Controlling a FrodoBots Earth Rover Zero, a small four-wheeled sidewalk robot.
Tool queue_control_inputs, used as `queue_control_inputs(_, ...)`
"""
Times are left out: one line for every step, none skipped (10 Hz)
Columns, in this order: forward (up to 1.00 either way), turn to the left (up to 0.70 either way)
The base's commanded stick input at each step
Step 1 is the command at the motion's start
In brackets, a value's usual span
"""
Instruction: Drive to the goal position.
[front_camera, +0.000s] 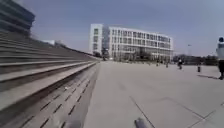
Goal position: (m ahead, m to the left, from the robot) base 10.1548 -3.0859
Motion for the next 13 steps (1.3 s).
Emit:
queue_control_inputs(0.70, 0.01)
queue_control_inputs(0.70, 0.01)
queue_control_inputs(0.70, 0.01)
queue_control_inputs(0.70, 0.01)
queue_control_inputs(0.70, 0.01)
queue_control_inputs(0.70, 0.01)
queue_control_inputs(0.70, 0.01)
queue_control_inputs(0.70, 0.01)
queue_control_inputs(0.70, 0.01)
queue_control_inputs(0.70, 0.01)
queue_control_inputs(0.70, 0.01)
queue_control_inputs(0.70, 0.01)
queue_control_inputs(0.70, 0.01)
